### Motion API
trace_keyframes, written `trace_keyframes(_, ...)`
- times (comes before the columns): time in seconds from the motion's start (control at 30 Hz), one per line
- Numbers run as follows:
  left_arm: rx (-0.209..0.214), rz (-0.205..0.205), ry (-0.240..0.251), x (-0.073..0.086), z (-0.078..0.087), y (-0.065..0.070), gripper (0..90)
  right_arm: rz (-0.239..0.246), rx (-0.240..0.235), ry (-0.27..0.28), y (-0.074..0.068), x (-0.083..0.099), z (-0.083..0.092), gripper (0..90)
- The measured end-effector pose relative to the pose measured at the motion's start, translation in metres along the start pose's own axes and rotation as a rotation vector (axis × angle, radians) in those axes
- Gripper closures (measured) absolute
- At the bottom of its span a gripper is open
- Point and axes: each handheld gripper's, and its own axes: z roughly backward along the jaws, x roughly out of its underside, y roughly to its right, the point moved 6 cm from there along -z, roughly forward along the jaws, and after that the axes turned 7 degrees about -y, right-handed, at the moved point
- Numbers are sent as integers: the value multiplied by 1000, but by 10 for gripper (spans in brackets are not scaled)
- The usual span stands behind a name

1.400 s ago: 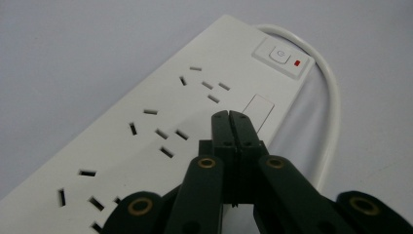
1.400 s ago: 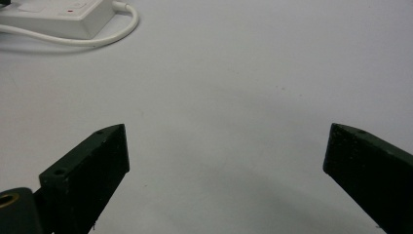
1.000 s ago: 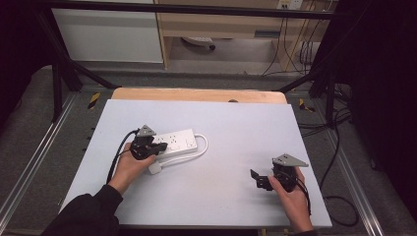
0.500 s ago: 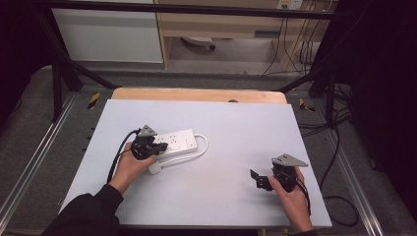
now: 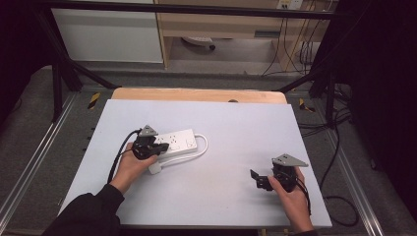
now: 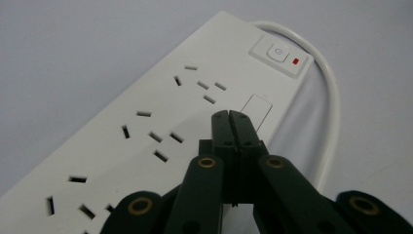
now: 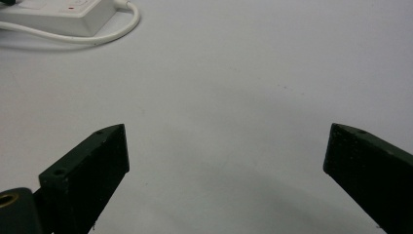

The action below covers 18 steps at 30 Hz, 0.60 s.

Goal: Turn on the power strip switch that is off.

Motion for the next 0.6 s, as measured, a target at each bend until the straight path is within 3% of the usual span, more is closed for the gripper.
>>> trace_keyframes(0.6,-3,-3,21,-2,2,1,900,-4,-2,0,0,0,0,32)
